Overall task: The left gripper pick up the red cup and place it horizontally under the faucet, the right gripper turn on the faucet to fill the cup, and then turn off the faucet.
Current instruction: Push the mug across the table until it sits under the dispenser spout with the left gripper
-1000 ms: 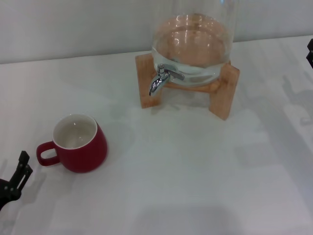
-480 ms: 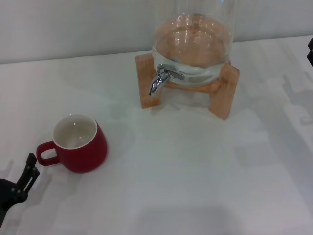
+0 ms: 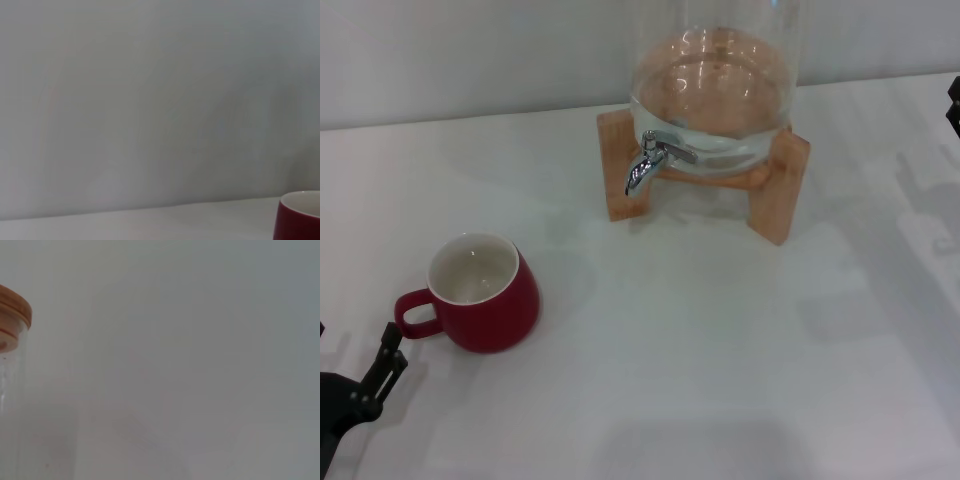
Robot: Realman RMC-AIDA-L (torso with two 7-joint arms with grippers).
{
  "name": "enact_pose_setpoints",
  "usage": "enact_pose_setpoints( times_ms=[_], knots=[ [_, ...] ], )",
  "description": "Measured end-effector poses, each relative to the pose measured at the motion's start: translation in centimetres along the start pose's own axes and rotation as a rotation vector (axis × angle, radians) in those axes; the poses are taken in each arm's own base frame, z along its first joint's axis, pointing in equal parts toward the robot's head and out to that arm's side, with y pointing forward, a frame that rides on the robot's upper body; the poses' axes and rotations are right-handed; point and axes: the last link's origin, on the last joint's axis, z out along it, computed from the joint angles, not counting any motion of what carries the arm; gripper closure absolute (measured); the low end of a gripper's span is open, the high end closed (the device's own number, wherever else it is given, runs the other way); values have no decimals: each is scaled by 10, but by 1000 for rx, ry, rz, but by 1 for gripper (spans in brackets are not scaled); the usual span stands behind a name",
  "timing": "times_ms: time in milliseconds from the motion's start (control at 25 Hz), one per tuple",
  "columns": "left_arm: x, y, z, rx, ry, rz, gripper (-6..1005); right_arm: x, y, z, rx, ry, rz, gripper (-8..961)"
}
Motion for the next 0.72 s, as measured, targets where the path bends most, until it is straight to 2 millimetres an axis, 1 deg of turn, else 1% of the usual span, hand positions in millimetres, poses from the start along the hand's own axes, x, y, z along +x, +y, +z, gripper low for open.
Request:
enact_pose_setpoints(
  times_ms=[720],
  knots=[
    [-1,-1,3,3,-16,1,115,0,2,0,-9,0,-1,295]
  ],
)
